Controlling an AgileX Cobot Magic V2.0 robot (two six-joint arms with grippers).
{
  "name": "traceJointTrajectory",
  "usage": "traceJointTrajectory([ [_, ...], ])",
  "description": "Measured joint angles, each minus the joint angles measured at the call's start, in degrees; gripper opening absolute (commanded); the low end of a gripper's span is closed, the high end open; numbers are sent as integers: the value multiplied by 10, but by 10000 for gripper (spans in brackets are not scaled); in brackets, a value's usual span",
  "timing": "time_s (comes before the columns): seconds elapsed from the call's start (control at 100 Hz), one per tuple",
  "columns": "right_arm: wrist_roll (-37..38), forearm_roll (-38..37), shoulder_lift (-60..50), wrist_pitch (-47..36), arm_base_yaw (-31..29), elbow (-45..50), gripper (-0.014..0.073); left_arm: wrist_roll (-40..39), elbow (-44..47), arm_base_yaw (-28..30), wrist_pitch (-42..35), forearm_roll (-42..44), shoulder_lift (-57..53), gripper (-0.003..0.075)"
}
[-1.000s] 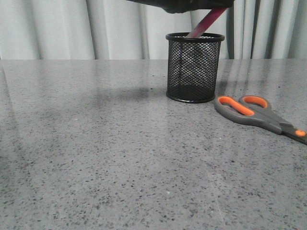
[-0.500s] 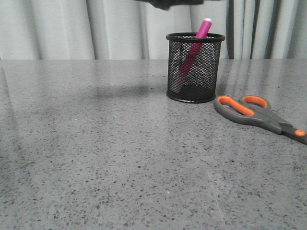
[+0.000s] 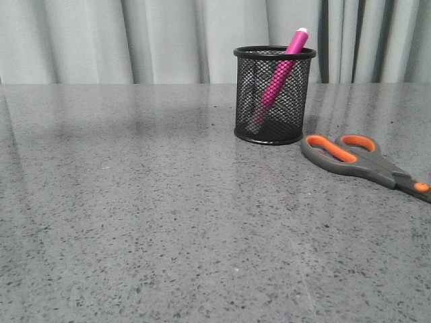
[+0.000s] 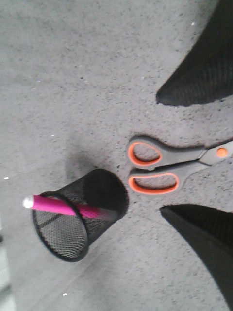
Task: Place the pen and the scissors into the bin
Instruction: 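Lower the marker into the mesh cup and open the left gripper, then lower the right gripper onto the scissors blades and close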
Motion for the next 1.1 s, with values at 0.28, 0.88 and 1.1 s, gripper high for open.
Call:
traceJointTrajectory([
  [0.28,0,14,0,-18,0,0,400,-111,157,120,-50,61,-142,-20],
  [0.88,-127,46,82,125,4,-5,400,43,476,200,-118,-89,-397,-20],
  [1.1,-167,0,112,138,72,-34,400,138,499,169,-65,-143,-407,-20],
])
